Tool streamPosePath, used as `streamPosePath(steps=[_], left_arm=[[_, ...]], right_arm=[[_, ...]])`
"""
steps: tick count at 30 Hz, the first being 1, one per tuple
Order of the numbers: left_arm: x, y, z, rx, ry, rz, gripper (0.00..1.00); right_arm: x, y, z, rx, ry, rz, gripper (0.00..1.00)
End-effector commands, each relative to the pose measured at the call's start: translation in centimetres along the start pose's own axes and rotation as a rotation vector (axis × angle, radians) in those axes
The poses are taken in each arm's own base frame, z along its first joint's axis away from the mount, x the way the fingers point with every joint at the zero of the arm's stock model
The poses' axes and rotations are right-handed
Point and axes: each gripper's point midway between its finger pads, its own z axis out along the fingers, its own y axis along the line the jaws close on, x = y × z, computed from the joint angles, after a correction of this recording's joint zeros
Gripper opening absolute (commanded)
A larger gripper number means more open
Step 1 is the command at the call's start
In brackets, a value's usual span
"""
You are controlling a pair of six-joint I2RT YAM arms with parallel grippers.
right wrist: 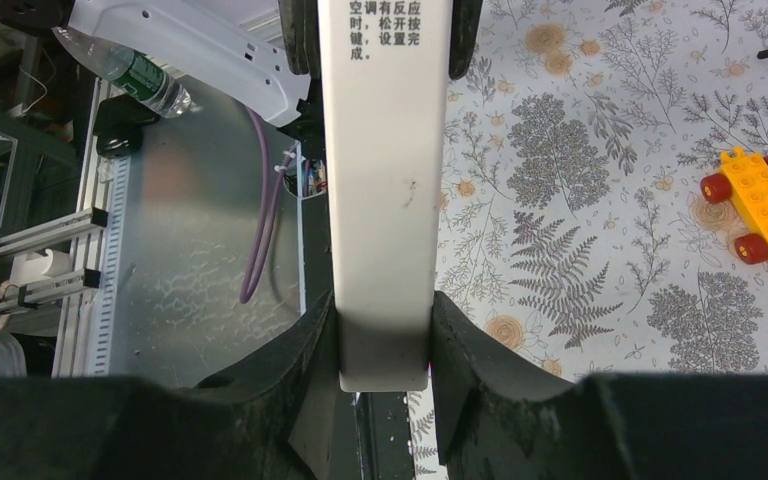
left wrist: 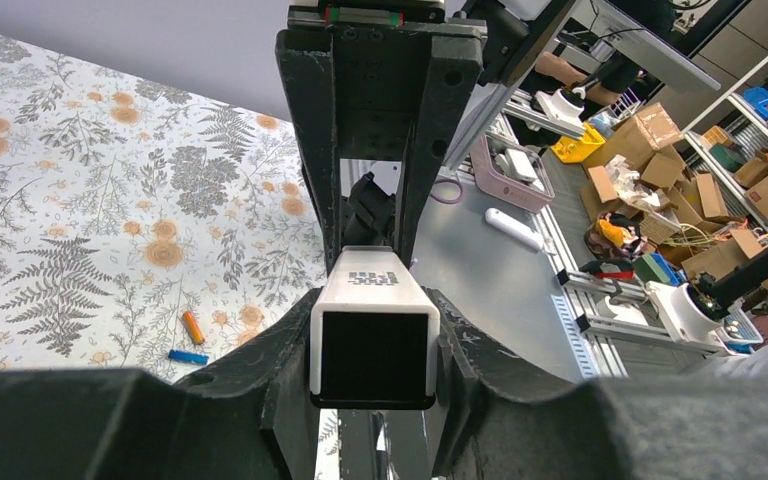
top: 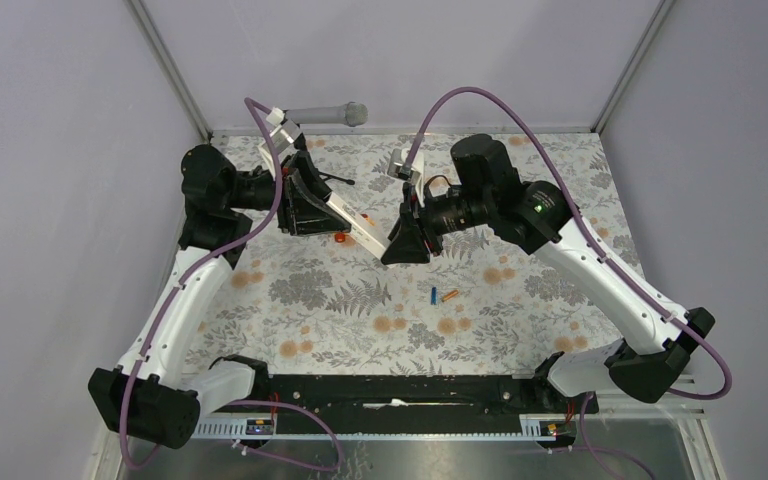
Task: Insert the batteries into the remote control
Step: Pick up the remote control from the center of the board, then remove the battery cover from the remote control.
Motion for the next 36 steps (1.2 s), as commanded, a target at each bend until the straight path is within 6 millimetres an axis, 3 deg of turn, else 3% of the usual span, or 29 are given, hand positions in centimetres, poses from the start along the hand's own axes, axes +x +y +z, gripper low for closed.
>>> streamPosePath(steps=[1,2,7,9,14,21,28,32,36], left_arm=[[-0.4,-1.9,-0.1,0.037,0.024,0.038,0.00],[-0.4,-1.9,-0.1,0.037,0.024,0.041,0.00],[-1.2,-1.9,-0.7,0.007,0.001,0.129,0.00],[-2.2,-1.3,-1.4,-0.043,-0.028,0.165,0.00],[-4.4,-0.4,-2.1,-0.103,-0.072,0.219,0.00],[-5.7,-1.1,-2.3,-0.150,-0.122,0.318,0.00],[-6.3,-2.7,-2.3,-0.164,-0.149,0.452,0.00],[-7.1,-3.2,-2.4,-0.184,-0.183,0.489,0.00],[-8.3,-3.9,-2.4,-0.193,-0.245,0.505,0.00]], right_arm=[[-0.9,-0.6,-0.5,0.046,-0.015,-0.055,0.28],[-0.9,-0.7,-0.6,0.059,-0.017,-0.047,0.36],[-0.8,-3.1,-1.1,0.226,-0.087,0.039,0.98],[-1.5,-2.4,-1.6,0.213,-0.170,0.091,1.00],[-6.1,0.2,-3.6,0.134,-0.474,0.316,1.00],[-9.3,-0.7,-4.7,0.087,-0.695,0.680,1.00],[-9.3,-1.4,-1.7,-0.030,-0.618,0.888,0.98],[-9.0,-0.9,-1.4,-0.113,-0.630,0.925,0.99],[-10.9,1.2,-2.8,-0.337,-0.727,0.918,0.99]])
